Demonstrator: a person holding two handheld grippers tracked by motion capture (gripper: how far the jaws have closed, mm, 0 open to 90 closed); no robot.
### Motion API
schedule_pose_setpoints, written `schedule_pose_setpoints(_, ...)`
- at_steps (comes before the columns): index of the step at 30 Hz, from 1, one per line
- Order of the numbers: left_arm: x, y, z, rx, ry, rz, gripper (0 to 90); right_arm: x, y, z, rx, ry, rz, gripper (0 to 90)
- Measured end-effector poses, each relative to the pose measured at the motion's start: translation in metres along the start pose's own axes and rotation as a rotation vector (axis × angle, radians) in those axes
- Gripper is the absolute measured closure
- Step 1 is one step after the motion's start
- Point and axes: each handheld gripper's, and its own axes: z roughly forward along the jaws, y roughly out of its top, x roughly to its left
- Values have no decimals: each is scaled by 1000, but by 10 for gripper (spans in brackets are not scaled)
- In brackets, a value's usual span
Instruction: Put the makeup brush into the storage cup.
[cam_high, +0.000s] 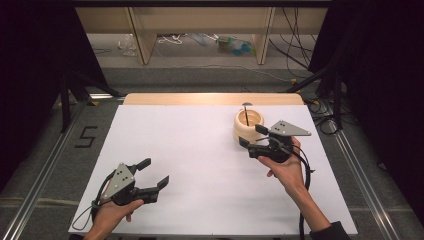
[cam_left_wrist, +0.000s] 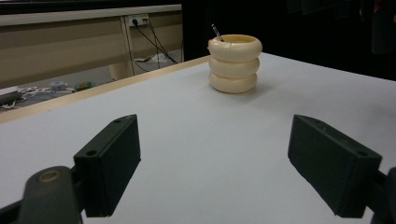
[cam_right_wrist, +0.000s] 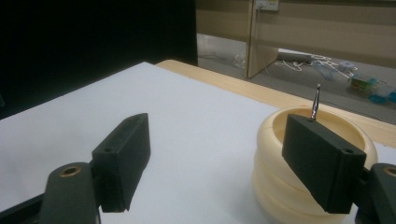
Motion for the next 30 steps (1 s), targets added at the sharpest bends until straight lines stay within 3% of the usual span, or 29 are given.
schedule_pose_setpoints(1,0,0,0,2,-3,5,168,2,0,-1,19,16,20,246)
schedule_pose_setpoints(2,0,0,0,3,-4,5,168,2,0,-1,-5,3,-6,246)
schedule_pose_setpoints(5,-1,0,2,-4,-11,2,168,4,-1,-3,-14,7,-28,248)
schedule_pose_setpoints(17,-1,1,3,0,-10,2,168,5,-16,-8,11,-15,-16,216)
schedule_pose_setpoints(30,-1,1,2,2,-11,10,168,15,-37,-16,4,3,-11,177)
